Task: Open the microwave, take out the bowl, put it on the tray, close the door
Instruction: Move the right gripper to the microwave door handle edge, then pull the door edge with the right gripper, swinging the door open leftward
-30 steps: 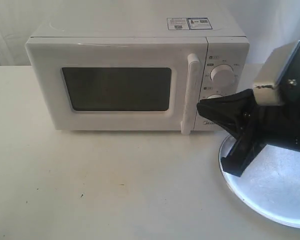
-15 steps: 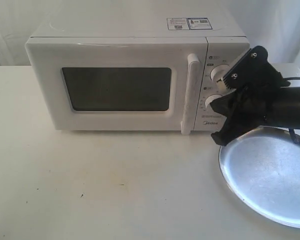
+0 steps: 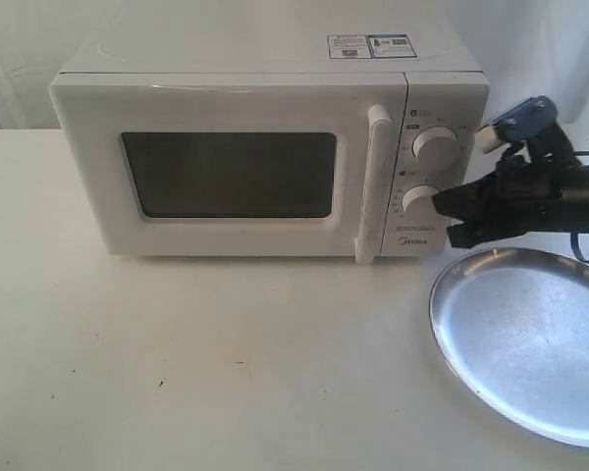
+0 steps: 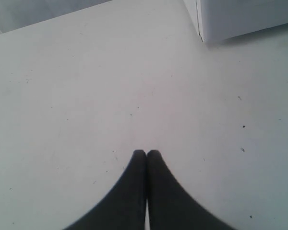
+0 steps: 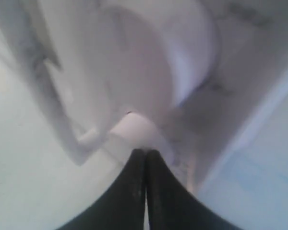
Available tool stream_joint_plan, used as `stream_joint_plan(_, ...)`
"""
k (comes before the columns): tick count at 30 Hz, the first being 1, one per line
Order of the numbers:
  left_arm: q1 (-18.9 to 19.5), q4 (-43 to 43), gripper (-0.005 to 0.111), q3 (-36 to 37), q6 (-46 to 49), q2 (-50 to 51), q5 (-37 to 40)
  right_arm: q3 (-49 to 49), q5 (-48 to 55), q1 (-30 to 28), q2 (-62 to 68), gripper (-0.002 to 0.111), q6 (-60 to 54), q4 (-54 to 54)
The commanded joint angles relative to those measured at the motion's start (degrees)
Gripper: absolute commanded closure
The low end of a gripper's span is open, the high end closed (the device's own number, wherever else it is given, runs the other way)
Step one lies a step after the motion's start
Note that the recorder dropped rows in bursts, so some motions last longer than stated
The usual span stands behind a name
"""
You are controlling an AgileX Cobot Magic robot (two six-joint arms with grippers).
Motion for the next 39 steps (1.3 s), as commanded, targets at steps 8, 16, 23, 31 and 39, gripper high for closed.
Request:
stream_joint_plan(8,-0.32,-0.38,0.107,-0.14,-0.17,-0.12,0.05,0.35,29.68,-9.24,1.68,0.108,10.76,1.04)
stream_joint_plan(16,-0.32,-0.38,0.107,-0.14,-0.17,-0.12,0.05,0.14,33.29,-0.61,2.21,0.108,5.64,-6.58)
stream_joint_plan(23,-0.32,-0.38,0.107,-0.14,-0.17,-0.12,0.05,0.35,24.78,0.51,2.21,0.108,-1.13,-8.39)
stream_joint_plan(31,-0.32,-0.38,0.107,-0.14,-0.17,-0.12,0.05,-0.44,12.71,0.51,2.31,0.108,-1.13,-3.27)
stream_joint_plan(39,-0.32,-0.38,0.107,-0.14,-0.17,-0.12,0.05,-3.21,17.11,0.78,2.91,0.079,-1.13,-3.12)
